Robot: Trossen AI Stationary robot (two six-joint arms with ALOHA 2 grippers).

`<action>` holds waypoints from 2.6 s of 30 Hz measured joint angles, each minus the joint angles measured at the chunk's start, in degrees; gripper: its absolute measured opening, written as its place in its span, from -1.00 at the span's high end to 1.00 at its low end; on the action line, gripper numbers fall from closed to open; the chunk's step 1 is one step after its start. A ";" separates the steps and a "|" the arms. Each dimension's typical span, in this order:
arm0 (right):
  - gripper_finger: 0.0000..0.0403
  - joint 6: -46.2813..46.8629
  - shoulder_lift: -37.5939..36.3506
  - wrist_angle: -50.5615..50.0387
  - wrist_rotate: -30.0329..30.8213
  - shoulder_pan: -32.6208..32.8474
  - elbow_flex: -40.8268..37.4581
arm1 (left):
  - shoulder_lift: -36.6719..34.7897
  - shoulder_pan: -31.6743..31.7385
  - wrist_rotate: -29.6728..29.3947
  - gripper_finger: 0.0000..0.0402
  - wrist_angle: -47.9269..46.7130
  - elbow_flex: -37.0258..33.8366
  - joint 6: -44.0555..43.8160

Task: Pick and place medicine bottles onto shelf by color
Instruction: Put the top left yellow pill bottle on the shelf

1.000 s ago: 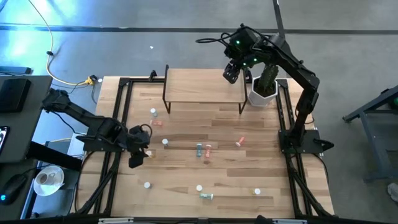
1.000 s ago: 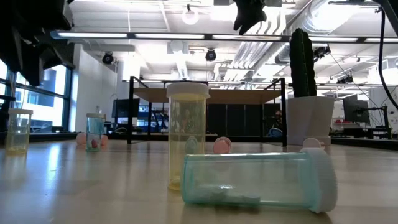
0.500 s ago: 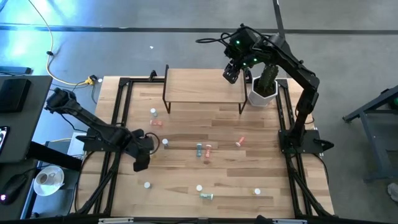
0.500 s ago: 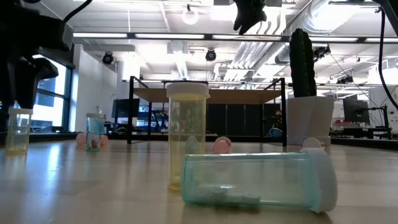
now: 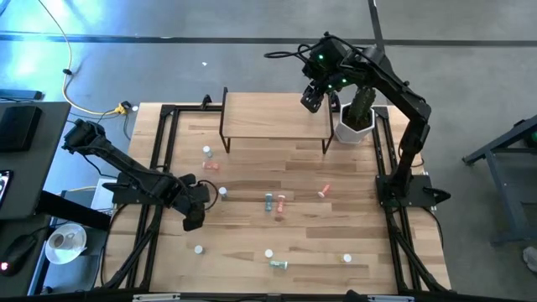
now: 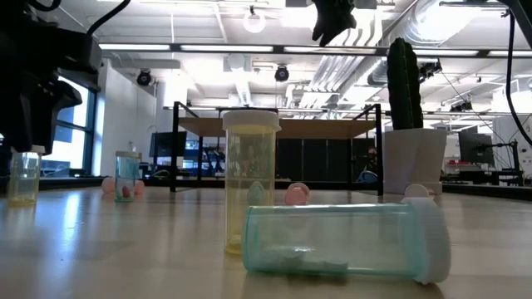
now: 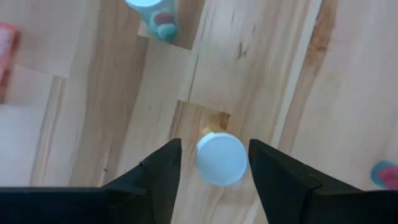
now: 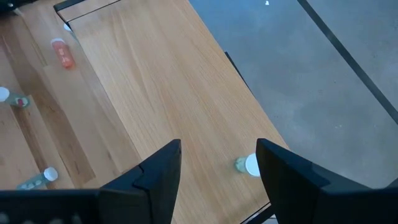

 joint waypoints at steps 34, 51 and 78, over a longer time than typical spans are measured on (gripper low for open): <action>0.01 0.00 0.00 0.00 0.00 0.00 0.00 | -1.08 5.09 1.04 0.45 1.58 9.35 12.35; 0.01 0.00 0.02 0.00 0.00 0.00 0.00 | -1.79 39.19 -2.79 0.44 0.98 27.39 51.66; 0.01 1.90 0.02 0.00 0.02 0.01 0.00 | 23.32 67.93 3.79 0.44 -8.37 61.90 60.46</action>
